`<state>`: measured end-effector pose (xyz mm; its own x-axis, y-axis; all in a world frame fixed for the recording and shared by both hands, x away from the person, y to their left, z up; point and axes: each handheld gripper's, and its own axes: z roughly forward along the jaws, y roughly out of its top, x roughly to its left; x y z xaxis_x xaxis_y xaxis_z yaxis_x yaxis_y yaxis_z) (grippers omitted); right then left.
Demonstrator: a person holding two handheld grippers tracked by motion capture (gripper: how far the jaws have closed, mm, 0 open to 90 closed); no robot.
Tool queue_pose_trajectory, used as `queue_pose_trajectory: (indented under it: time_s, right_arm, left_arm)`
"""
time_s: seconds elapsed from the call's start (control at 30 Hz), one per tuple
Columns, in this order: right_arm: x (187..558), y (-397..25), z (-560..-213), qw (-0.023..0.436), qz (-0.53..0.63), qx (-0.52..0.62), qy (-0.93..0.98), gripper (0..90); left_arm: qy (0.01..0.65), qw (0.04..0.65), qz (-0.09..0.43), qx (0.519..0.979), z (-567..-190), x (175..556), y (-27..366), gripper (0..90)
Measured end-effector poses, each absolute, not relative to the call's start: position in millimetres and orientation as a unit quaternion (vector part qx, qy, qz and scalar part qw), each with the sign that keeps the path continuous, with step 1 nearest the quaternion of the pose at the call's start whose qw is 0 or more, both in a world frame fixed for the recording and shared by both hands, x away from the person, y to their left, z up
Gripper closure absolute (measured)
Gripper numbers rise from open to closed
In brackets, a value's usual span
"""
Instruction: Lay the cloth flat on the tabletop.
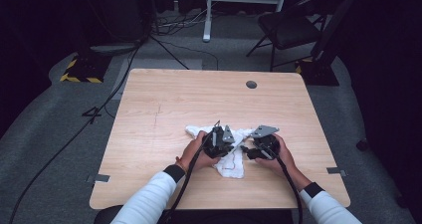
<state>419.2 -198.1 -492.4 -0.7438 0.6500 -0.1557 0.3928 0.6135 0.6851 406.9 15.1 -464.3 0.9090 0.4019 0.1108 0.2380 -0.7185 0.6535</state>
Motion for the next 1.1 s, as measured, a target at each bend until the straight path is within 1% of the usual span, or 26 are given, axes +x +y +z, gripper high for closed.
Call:
queue_pose_trajectory:
  time_s: [0.1, 0.23, 0.3, 0.33, 0.43, 0.47, 0.5, 0.67, 0.8, 0.83, 0.97, 1.03, 1.1]
  right_arm:
    - [420, -198, -493, 0.199, 0.323, 0.299, 0.875, 33.0]
    - [420, -198, -492, 0.211, 0.317, 0.302, 0.874, 33.6]
    - [422, -203, -492, 0.202, 0.319, 0.313, 0.872, 33.7]
    - [422, -203, -492, 0.201, 0.318, 0.318, 0.870, 33.7]
    - [423, -203, -492, 0.201, 0.318, 0.314, 0.872, 33.8]
    - [421, -201, -491, 0.202, 0.318, 0.314, 0.871, 34.5]
    - [419, -200, -490, 0.194, 0.326, 0.313, 0.871, 34.5]
    - [409, -186, -486, 0.197, 0.336, 0.286, 0.876, 34.5]
    - [409, -180, -489, 0.197, 0.325, 0.283, 0.880, 36.1]
    - [411, -180, -490, 0.197, 0.324, 0.281, 0.882, 37.4]
    - [415, -184, -490, 0.187, 0.326, 0.281, 0.883, 47.6]
    - [415, -187, -489, 0.181, 0.328, 0.279, 0.884, 54.8]
    - [415, -188, -488, 0.181, 0.328, 0.271, 0.887, 63.6]
  left_arm:
    - [0.171, 0.341, 0.132, 0.915, -457, 404, 24, 83.0]
    - [0.168, 0.343, 0.141, 0.913, -449, 399, 37, 83.6]
    - [0.185, 0.358, 0.139, 0.904, -444, 391, 58, 82.7]
    - [0.187, 0.360, 0.134, 0.904, -443, 389, 63, 82.4]
    - [0.194, 0.361, 0.144, 0.900, -443, 383, 74, 83.4]
    - [0.203, 0.370, 0.144, 0.895, -443, 377, 85, 83.8]
    - [0.202, 0.372, 0.143, 0.895, -444, 375, 88, 84.1]
    - [0.196, 0.346, 0.145, 0.906, -451, 366, 97, 85.6]
    - [0.216, 0.343, 0.137, 0.904, -453, 355, 121, 85.2]
    - [0.226, 0.340, 0.137, 0.902, -456, 350, 130, 85.0]
    - [0.257, 0.329, 0.126, 0.900, -464, 335, 154, 81.8]
    - [0.260, 0.326, 0.122, 0.900, -465, 329, 161, 80.7]
    - [0.264, 0.322, 0.123, 0.901, -465, 319, 173, 76.4]
